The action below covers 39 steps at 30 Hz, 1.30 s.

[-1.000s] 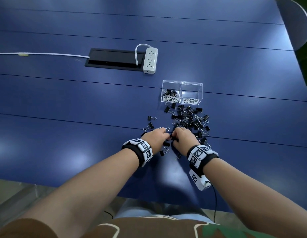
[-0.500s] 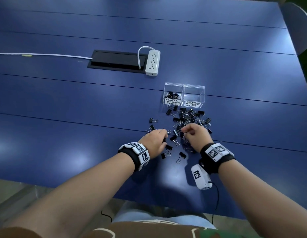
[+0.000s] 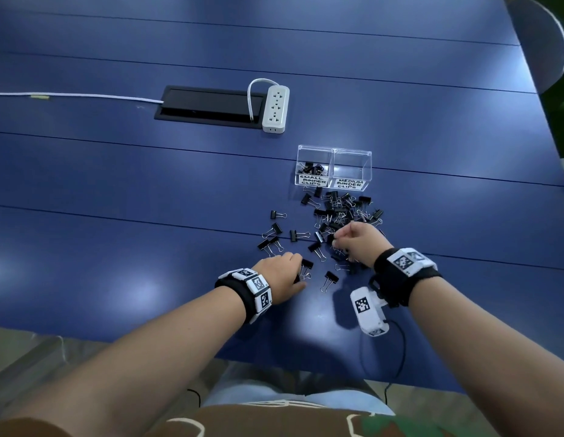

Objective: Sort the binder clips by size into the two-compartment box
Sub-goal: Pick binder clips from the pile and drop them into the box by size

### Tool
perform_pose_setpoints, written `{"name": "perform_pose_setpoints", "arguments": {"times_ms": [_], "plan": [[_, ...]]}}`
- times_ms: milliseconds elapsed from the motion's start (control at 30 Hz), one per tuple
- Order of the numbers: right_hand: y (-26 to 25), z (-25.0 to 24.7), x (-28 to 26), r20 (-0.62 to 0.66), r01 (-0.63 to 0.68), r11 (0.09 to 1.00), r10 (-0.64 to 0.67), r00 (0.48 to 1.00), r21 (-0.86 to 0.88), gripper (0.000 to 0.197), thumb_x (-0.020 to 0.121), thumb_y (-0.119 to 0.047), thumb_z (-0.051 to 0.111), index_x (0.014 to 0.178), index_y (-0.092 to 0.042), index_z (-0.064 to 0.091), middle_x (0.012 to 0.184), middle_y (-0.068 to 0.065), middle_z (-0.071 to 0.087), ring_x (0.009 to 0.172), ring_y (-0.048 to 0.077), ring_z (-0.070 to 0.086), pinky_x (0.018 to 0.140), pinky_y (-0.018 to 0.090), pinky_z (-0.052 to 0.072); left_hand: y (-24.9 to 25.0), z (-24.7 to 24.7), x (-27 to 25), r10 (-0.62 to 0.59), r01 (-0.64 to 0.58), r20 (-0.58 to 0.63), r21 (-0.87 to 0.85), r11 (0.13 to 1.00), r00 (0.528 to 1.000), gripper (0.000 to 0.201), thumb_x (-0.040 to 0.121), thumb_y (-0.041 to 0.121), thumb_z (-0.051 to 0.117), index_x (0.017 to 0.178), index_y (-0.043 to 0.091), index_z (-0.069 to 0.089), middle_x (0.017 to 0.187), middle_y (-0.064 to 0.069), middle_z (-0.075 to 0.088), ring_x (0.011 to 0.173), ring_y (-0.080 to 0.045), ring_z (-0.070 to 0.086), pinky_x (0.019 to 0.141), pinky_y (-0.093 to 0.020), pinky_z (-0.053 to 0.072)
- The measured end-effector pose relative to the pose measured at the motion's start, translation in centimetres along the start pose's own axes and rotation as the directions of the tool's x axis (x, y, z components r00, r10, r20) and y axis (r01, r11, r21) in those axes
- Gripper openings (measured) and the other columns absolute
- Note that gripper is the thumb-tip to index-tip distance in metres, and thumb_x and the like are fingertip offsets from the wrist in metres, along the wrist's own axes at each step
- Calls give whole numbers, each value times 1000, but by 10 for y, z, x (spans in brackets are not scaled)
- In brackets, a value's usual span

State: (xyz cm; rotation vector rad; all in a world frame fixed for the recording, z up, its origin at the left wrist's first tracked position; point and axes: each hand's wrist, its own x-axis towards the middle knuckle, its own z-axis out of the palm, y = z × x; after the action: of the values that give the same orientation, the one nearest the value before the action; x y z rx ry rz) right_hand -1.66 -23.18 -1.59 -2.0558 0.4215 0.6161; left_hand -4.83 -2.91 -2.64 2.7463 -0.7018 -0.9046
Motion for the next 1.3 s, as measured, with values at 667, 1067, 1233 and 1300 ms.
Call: {"name": "perform_pose_setpoints", "arguments": {"times_ms": [667, 1067, 1233, 1300], "plan": [[19, 36, -11, 78, 331, 754, -351, 933, -567, 20, 89, -3, 49, 108, -2, 57, 109, 14, 56, 102, 31, 54, 83, 36, 45, -11, -53, 26, -91, 31, -152, -356, 934, 984, 21, 89, 23, 63, 83, 15, 45, 83, 0, 50, 76, -20, 46, 70, -29, 38], [3, -8, -11, -139, 135, 991, -134, 981, -1, 14, 88, -12, 57, 92, -20, 68, 70, -5, 59, 58, 11, 52, 54, 18, 42, -7, -156, 108, -256, 34, -386, -497, 867, 886, 9, 89, 16, 61, 97, 13, 63, 89, 1, 56, 82, -18, 55, 72, -25, 39], [-44, -40, 24, -139, 93, 994, -84, 987, 61, 16, 89, -12, 55, 83, -18, 69, 57, -2, 57, 43, 10, 45, 46, 22, 43, -4, -163, 131, -260, 55, -376, -476, 878, 890, 9, 91, 17, 57, 95, 11, 63, 105, -9, 66, 81, -21, 55, 72, -27, 44], [-69, -48, 45, -153, 93, 993, -82, 985, 67, 17, 88, -11, 55, 81, -16, 70, 59, 1, 59, 44, 13, 47, 52, 28, 48, -4, -160, 134, -270, 71, -363, -478, 875, 892, 16, 91, 21, 58, 101, 10, 64, 108, -9, 66, 90, -25, 60, 78, -29, 45]]}}
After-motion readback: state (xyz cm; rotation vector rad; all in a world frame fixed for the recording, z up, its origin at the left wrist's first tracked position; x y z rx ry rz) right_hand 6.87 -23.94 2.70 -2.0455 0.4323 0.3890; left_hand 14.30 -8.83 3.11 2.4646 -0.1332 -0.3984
